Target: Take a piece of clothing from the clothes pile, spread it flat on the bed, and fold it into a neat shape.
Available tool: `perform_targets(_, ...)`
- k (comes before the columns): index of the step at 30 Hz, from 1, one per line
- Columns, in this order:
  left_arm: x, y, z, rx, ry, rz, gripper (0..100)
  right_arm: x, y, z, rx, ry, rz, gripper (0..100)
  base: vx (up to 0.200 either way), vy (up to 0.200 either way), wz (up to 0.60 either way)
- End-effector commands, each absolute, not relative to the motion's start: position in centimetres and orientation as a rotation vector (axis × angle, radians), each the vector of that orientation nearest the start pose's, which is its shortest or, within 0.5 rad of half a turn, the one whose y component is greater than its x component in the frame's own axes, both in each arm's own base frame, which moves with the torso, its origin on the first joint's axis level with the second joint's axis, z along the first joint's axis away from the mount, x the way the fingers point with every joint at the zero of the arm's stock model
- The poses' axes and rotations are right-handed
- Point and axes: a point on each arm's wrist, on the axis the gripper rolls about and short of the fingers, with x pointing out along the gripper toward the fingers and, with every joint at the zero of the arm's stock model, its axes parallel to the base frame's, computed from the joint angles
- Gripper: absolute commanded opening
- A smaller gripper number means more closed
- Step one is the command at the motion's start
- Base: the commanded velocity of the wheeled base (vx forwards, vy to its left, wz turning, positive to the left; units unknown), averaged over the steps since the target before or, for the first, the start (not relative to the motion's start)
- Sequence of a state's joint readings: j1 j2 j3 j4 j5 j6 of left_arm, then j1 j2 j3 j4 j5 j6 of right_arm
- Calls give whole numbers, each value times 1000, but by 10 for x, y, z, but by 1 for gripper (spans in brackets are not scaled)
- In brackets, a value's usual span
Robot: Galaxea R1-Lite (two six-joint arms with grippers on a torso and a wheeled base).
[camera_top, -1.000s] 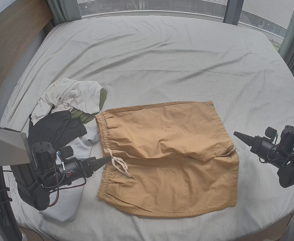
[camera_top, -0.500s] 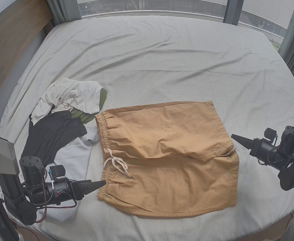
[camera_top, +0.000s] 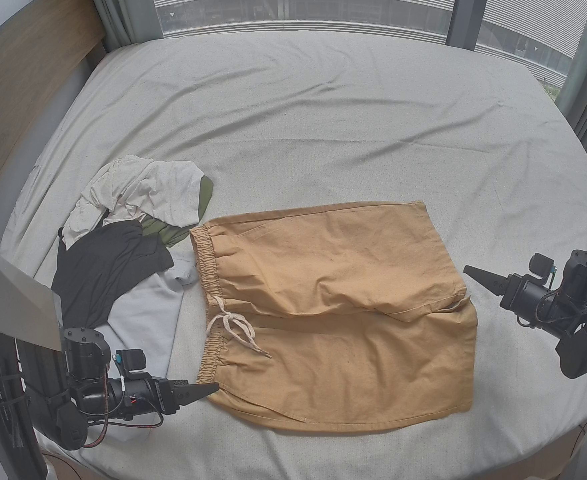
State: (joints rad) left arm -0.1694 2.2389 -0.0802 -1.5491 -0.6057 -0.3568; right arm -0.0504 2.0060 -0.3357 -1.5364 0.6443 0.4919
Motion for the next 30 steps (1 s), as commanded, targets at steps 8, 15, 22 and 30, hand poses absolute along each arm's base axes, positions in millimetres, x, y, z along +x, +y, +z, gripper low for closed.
perform_targets(8, 234, -58, -28, -467, 796, -643, 100, 282, -1, 77, 524, 272, 548, 100, 0, 0, 0)
perform_targets(15, 242, -61, -36, -462, 795, -636, 0, 282, -2, 77, 522, 270, 547, 100, 0, 0, 0)
perform_targets(22, 245, -61, -36, -460, 784, -632, 0, 280, -2, 76, 523, 279, 545, 100, 0, 0, 0)
perform_targets(30, 212, -55, -23, -472, 857, -625, 0, 267, -7, 62, 490, 344, 517, 100, 0, 0, 0)
